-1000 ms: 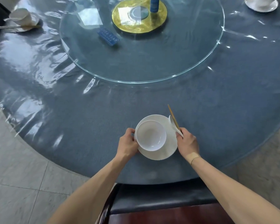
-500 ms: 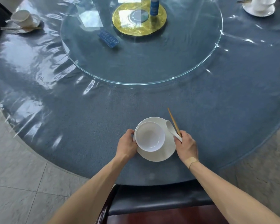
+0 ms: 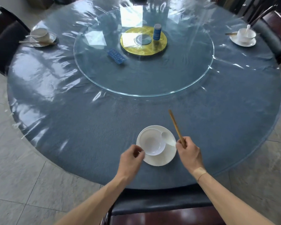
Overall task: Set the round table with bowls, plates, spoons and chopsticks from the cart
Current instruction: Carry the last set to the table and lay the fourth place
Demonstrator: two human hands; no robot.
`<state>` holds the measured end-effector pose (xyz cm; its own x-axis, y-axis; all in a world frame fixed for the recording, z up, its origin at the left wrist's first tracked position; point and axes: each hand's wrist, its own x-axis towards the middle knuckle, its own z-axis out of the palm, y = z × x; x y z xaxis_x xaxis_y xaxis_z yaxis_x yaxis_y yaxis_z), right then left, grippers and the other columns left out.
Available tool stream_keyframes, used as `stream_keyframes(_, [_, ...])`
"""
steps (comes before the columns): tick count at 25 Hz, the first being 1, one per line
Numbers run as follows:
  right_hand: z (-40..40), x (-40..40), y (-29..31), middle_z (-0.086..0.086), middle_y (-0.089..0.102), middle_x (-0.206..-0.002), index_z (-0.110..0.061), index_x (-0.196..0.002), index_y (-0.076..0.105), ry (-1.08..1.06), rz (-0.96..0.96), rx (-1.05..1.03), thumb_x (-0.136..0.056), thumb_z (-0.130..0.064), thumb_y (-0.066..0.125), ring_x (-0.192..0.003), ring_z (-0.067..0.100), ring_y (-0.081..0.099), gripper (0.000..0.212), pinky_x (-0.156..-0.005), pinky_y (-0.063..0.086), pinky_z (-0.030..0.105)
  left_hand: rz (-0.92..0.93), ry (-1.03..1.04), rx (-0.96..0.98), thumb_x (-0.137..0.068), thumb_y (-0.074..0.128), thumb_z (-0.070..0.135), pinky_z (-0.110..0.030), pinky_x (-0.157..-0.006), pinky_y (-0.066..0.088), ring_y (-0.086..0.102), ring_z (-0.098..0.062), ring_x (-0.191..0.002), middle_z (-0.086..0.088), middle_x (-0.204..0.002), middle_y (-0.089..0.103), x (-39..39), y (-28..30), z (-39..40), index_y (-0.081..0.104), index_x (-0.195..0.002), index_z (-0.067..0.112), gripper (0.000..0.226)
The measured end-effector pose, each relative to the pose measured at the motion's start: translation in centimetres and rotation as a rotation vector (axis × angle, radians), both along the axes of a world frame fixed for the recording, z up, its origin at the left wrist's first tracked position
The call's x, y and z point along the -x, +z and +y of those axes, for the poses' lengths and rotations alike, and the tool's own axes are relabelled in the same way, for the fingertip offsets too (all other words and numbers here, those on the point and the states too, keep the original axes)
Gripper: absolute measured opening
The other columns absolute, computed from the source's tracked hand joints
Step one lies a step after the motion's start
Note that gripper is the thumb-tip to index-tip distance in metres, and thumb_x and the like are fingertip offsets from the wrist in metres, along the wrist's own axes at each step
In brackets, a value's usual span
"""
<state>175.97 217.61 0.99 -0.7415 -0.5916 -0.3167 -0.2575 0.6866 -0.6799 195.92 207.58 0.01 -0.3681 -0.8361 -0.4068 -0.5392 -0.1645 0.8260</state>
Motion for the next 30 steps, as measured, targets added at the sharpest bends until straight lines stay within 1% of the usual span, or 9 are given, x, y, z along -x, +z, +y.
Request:
stream_keyframes(3, [-0.8, -1.7, 0.2, -0.010, 0.063, -0.066, -0.025, -0.073, 0.058, 0.087, -0.030, -0.006, -0.083, -0.029, 0.068, -0.064, 0.008, 0.058, 0.014, -0.054, 0.042, 0.023, 0.071, -0.133, -0.311, -0.089, 0.065, 0.027, -0.020, -0.049, 0.040, 0.048, -0.006, -0.051, 0.011, -0.062, 0.062, 2.8, 0.5, 3.4, 0.068, -0.066, 0.025, 0.024])
stream_keyframes(5, [-1.2, -2.2, -0.1, -0.011, 0.064, -0.067, -0.025, -0.073, 0.060, 0.121, -0.043, 0.003, -0.082, -0.029, 0.070, -0.065, 0.010, 0.060, 0.014, -0.055, 0.042, 0.021, 0.107, -0.086, -0.462, -0.094, 0.061, 0.030, -0.019, -0.043, 0.037, 0.045, -0.007, -0.046, 0.005, -0.068, 0.065, 4.3, 0.6, 4.4, 0.072, -0.071, 0.023, 0.027])
stream_keyframes(7, [-1.8, -2.2, -0.4, -0.009, 0.065, -0.068, -0.024, -0.075, 0.062, 0.167, -0.046, -0.017, -0.083, -0.029, 0.068, -0.067, 0.014, 0.062, 0.011, -0.056, 0.043, 0.021, 0.155, 0.047, -0.553, -0.097, 0.059, 0.031, -0.020, -0.042, 0.036, 0.044, -0.007, -0.046, 0.002, -0.072, 0.069, 5.4, 0.6, 4.8, 0.076, -0.077, 0.022, 0.028])
stream_keyframes(11, [-3.3, -1.8, -1.2, -0.004, 0.067, -0.072, -0.022, -0.082, 0.068, 0.277, -0.048, -0.058, -0.087, -0.025, 0.059, -0.068, 0.016, 0.062, 0.011, -0.056, 0.046, 0.023, 0.182, 0.239, -0.595, -0.097, 0.058, 0.022, -0.018, -0.041, 0.033, 0.042, -0.007, -0.044, -0.006, -0.086, 0.075, 6.5, 0.1, 4.5, 0.076, -0.092, 0.009, 0.023])
stream_keyframes(13, [-3.6, -1.6, -1.5, -0.004, 0.068, -0.072, -0.021, -0.081, 0.069, 0.310, -0.058, -0.057, -0.086, -0.024, 0.060, -0.068, 0.016, 0.061, 0.012, -0.056, 0.047, 0.024, 0.194, 0.277, -0.596, -0.094, 0.061, 0.019, -0.017, -0.041, 0.032, 0.042, -0.006, -0.044, -0.008, -0.087, 0.076, 6.5, -0.3, 4.4, 0.077, -0.091, 0.007, 0.020])
stream_keyframes(18, [-3.2, -1.2, -2.4, 0.005, 0.069, -0.075, -0.011, -0.076, 0.070, 0.317, -0.094, -0.032, -0.084, -0.030, 0.066, -0.073, 0.024, 0.064, 0.021, -0.066, 0.054, 0.038, 0.251, 0.329, -0.668, -0.092, 0.067, 0.016, -0.017, -0.040, 0.030, 0.041, -0.006, -0.045, -0.003, -0.079, 0.073, 6.3, -1.3, 4.3, 0.077, -0.085, 0.011, 0.013])
stream_keyframes(23, [-2.3, -1.2, -2.8, -0.001, 0.058, -0.084, -0.027, -0.092, 0.073, 0.371, -0.037, 0.001, -0.086, -0.040, 0.066, -0.078, 0.019, 0.061, 0.016, -0.072, 0.052, 0.034, 0.272, 0.422, -0.806, -0.090, 0.071, 0.017, -0.015, -0.035, 0.029, 0.042, -0.004, -0.043, -0.001, -0.076, 0.072, 6.4, -2.1, 4.4, 0.075, -0.086, 0.011, 0.007])
stream_keyframes(28, [-2.0, -1.0, -3.5, -0.005, 0.048, -0.079, -0.032, -0.100, 0.074, 0.407, 0.049, -0.023, -0.091, -0.048, 0.059, -0.072, 0.018, 0.057, 0.024, -0.062, 0.040, 0.027, 0.258, 0.385, -0.829, -0.088, 0.074, 0.024, -0.015, -0.034, 0.029, 0.043, -0.003, -0.043, 0.002, -0.076, 0.072, 6.3, -1.9, 4.1, 0.076, -0.091, 0.013, 0.011])
stream_keyframes(30, [-1.5, -0.9, -3.6, -0.004, 0.047, -0.084, -0.034, -0.102, 0.071, 0.424, 0.124, -0.054, -0.093, -0.051, 0.054, -0.071, 0.018, 0.057, 0.026, -0.061, 0.042, 0.027, 0.224, 0.354, -0.800, -0.087, 0.075, 0.025, -0.016, -0.035, 0.029, 0.043, -0.004, -0.044, 0.003, -0.076, 0.072, 6.2, -1.6, 4.1, 0.077, -0.091, 0.014, 0.012])
